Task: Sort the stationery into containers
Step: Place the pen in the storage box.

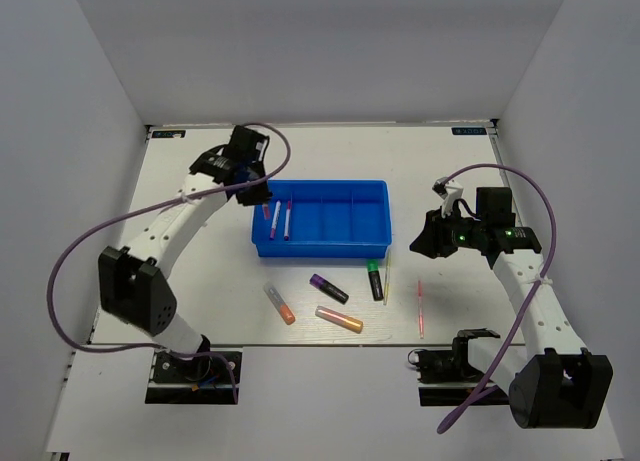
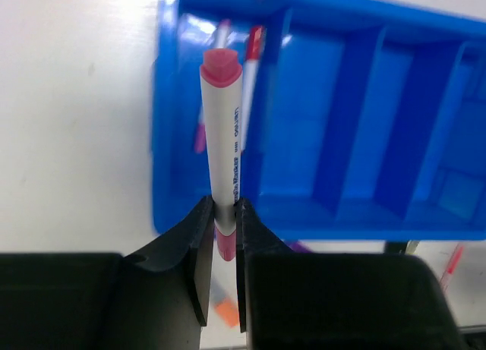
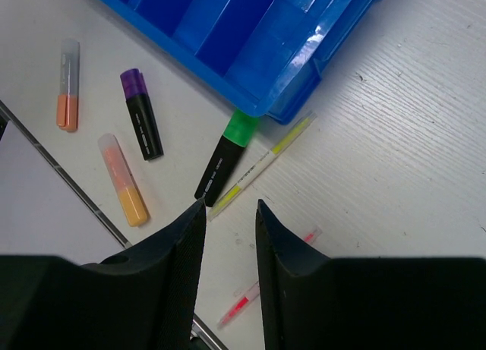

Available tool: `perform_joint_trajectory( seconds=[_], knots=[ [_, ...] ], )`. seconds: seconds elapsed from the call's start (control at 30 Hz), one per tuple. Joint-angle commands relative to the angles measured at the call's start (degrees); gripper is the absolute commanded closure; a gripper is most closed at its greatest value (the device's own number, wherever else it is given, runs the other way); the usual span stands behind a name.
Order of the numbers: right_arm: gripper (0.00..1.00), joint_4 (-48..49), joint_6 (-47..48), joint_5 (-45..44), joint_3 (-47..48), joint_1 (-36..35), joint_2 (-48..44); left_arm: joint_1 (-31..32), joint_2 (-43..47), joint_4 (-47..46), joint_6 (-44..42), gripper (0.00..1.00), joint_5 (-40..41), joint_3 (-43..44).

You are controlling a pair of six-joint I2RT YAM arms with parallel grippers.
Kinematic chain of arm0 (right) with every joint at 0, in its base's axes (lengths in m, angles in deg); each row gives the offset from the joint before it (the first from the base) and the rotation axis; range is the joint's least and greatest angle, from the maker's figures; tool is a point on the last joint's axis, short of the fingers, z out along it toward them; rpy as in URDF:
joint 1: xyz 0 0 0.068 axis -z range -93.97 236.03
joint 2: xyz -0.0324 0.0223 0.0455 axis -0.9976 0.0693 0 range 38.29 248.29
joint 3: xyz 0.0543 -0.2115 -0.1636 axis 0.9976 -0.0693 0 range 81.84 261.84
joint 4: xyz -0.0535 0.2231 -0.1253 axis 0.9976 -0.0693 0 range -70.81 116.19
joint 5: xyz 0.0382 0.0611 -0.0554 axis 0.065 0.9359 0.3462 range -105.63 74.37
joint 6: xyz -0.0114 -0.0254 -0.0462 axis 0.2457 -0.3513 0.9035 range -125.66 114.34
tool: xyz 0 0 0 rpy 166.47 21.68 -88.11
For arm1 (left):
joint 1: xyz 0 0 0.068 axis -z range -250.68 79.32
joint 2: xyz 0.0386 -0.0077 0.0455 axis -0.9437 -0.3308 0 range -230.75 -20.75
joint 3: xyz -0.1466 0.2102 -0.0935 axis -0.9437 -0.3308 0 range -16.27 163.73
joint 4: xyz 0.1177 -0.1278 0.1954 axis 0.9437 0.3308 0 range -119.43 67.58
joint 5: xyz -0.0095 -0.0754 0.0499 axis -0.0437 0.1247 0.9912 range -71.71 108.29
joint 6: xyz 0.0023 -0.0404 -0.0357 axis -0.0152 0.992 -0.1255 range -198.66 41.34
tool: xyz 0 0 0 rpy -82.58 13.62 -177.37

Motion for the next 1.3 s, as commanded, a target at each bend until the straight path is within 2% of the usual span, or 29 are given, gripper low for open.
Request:
perform_joint_trajectory(
  seconds=[0.0,0.13,0.2,0.27,0.3,0.33,0.5,0.6,0.67,0.77,0.83,0.9,0.93,0.97,1.0,1.03,1.07,1.13,1.17,1.2,1.23,1.27],
  knots=[
    [0.64,0.3,-0.1,0.9,2.4,0.2,0.1,1.9,-6.1,-0.8,-2.7,1.0,-0.5,7.0],
    [0.64,0.2,0.0,0.7,2.4,0.1,0.1,3.2,-14.2,2.0,-4.0,1.0,2.9,14.1],
    [0.55,0.3,0.1,0.6,2.3,0.2,0.3,3.6,-16.0,2.6,-4.4,0.96,3.9,14.8],
    [0.54,0.3,0.1,0.7,2.3,0.2,0.5,3.5,-16.8,2.1,-4.4,0.9,5.4,13.9],
    [0.49,0.2,0.1,0.6,2.4,0.4,0.5,3.5,-17.1,1.8,-4.4,0.9,5.7,13.5],
    [0.49,0.3,0.1,0.7,2.5,0.0,0.6,3.4,-17.2,1.5,-4.6,0.9,5.8,12.3],
    [0.42,0.1,0.3,1.0,2.4,0.0,1.1,3.3,-17.9,1.0,-4.8,0.75,6.6,11.6],
    [0.34,0.0,0.4,1.2,2.2,0.3,1.1,3.3,-17.9,1.1,-5.0,0.64,6.5,11.5],
    [0.32,0.0,0.4,1.5,2.3,0.1,1.4,3.4,-17.8,1.1,-5.1,0.55,6.4,11.8],
    [0.32,0.0,0.4,1.7,2.2,0.2,1.9,3.4,-17.5,1.5,-5.3,0.49,6.2,12.1],
    [0.32,0.2,0.7,1.7,2.1,0.2,2.0,3.4,-16.8,1.8,-5.2,0.49,5.7,12.2],
    [0.39,-0.1,1.2,1.2,2.0,0.2,2.0,3.6,-14.9,1.9,-5.1,0.71,4.4,11.8],
    [0.62,-0.2,2.4,1.2,1.7,0.0,2.1,4.5,-14.1,1.4,-5.0,0.81,4.0,11.1],
    [0.81,0.0,2.9,1.1,1.2,-0.1,2.1,5.0,-13.2,1.3,-5.3,0.97,3.8,10.1],
    [0.96,-0.1,3.5,1.0,1.2,-0.2,2.0,5.5,-9.5,1.1,-5.6,1.0,3.6,8.8],
    [1.0,-0.3,4.7,1.1,1.1,-0.3,2.1,7.2,-7.9,1.3,-5.7,1.0,3.7,7.9],
    [1.0,-0.7,5.1,1.5,1.1,-0.4,1.8,7.9,-4.4,1.2,-6.3,1.0,3.7,3.5],
    [1.0,-1.4,7.1,1.7,1.8,-0.9,1.8,10.0,4.2,0.4,-6.6,0.85,3.0,-0.4],
    [1.0,-3.1,7.6,1.6,2.3,-1.7,1.9,10.5,6.6,0.0,-6.6,0.54,2.6,-7.2],
    [0.95,-3.2,8.7,1.5,2.1,-2.3,1.9,10.5,11.1,-0.2,-6.5,0.39,1.5,-9.5],
    [0.86,-3.0,9.1,0.3,1.9,-3.7,2.1,10.8,16.0,-0.3,-6.4,0.28,0.2,-11.8],
    [0.7,-2.9,9.6,-0.2,1.6,-5.5,2.8,10.7,18.4,-0.3,-6.4,0.21,-0.3,-16.3]
  ],
)
